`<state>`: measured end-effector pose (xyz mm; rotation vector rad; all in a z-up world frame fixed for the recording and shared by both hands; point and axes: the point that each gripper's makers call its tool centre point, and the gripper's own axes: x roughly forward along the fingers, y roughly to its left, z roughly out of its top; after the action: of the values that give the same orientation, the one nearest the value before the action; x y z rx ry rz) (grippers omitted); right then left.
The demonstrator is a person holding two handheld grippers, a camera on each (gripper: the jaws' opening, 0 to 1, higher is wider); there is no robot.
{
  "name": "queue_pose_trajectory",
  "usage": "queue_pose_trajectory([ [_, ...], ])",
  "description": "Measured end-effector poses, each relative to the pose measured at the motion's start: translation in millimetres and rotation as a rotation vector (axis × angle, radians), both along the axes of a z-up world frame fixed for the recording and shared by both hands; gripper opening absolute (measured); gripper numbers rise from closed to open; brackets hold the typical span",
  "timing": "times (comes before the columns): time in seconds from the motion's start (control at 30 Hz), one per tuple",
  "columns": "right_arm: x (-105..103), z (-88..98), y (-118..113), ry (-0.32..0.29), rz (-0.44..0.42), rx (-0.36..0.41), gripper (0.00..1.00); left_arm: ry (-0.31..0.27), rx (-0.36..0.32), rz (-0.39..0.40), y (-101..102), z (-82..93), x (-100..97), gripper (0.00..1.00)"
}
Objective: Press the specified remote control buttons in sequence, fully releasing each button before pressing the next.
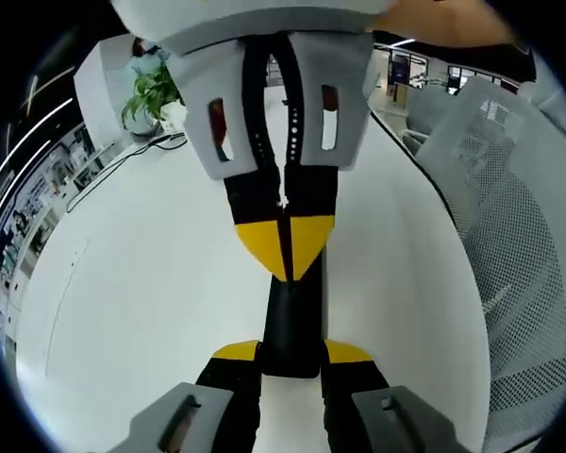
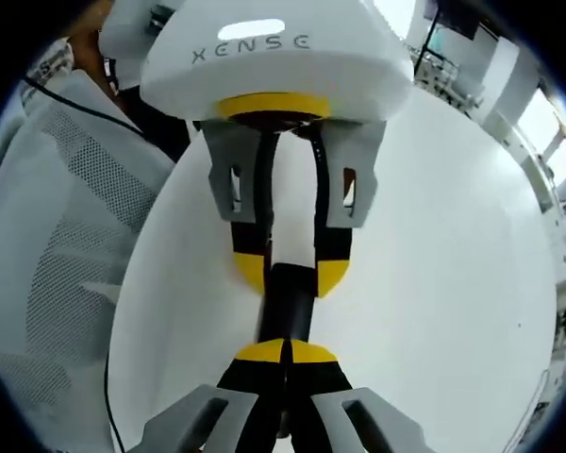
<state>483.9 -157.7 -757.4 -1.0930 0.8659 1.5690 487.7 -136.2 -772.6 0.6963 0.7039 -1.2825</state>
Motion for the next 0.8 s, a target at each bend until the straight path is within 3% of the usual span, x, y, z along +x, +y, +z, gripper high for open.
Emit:
queue_pose_trajectory([
  [0.8,-3.6,-10.7,-0.8,0.024,-0.015,-0.017,0.0,0.001,-0.008,0.003,0.3,-0.6,-0.7,0.23],
])
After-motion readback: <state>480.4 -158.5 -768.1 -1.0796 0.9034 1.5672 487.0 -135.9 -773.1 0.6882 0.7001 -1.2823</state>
